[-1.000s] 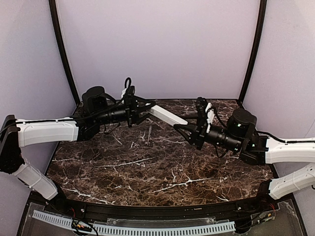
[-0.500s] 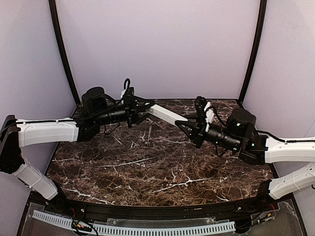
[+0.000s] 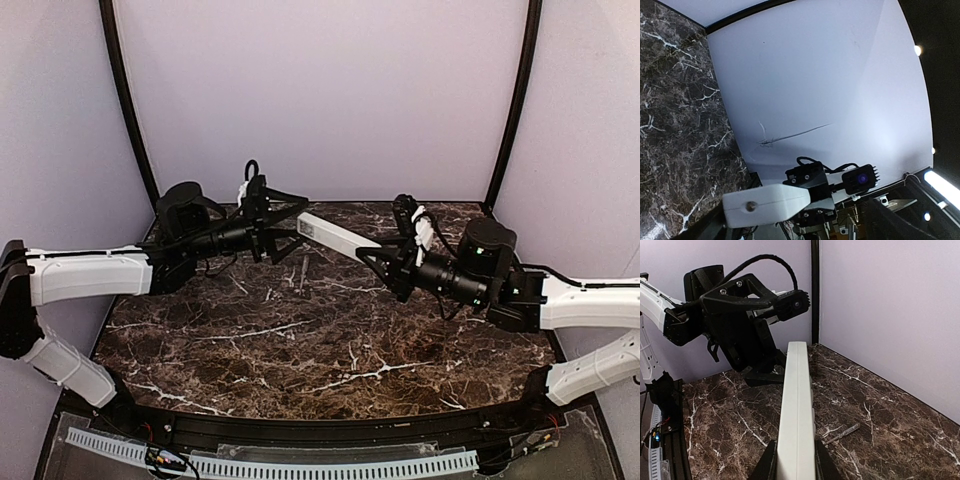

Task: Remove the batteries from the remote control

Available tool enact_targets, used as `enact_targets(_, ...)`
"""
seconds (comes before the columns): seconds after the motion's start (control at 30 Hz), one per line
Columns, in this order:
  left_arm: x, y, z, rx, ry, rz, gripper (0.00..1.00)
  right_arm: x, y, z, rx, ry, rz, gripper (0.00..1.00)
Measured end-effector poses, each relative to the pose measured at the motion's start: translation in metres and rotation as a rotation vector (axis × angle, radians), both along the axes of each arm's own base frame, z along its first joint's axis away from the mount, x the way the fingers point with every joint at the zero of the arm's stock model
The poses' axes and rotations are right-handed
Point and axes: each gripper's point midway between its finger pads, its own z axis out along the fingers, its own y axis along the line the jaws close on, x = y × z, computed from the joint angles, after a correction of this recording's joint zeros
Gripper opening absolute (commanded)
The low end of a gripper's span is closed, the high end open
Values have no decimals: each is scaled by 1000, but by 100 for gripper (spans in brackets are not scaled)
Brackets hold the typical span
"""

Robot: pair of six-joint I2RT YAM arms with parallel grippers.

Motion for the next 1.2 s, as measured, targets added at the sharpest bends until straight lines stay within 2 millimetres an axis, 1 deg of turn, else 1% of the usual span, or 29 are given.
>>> enact_targets(0.07,-5,3,5,4,-39,-6,98,-1,-1,0,7,29,-1,0)
enact_targets(0.23,-21,13,17,44,-166,-24,98,-7,-6,14,48,85,10,0)
enact_targets(0.37,-33,24,19,125,-283,-20,97,-10,-7,29,77,136,29,0)
enact_targets(0.43,-38,34,17,190,-353,-1,98,-10,-7,36,88,172,45,0)
enact_targets(0.53,-43,49,16,294,-459,32,99,-7,-12,44,109,228,65,0)
enact_targets(0.6,-45,57,21,350,-525,37,99,-2,-17,48,128,269,78,0)
enact_targets(0.67,-49,61,27,380,-583,22,99,2,-22,52,146,312,99,0)
enact_targets(0.77,-60,61,37,385,-663,-39,98,0,-26,59,165,385,159,0)
enact_targets(0.87,-72,60,37,378,-706,-109,99,-6,-25,68,181,437,245,0)
enact_targets(0.93,-80,60,34,374,-719,-157,98,-14,-22,71,179,480,322,0)
enact_targets(1.03,-88,58,33,365,-722,-208,98,-23,-19,70,166,542,414,0)
enact_targets(1.2,-93,51,38,316,-716,-264,99,-33,-13,61,134,638,526,0)
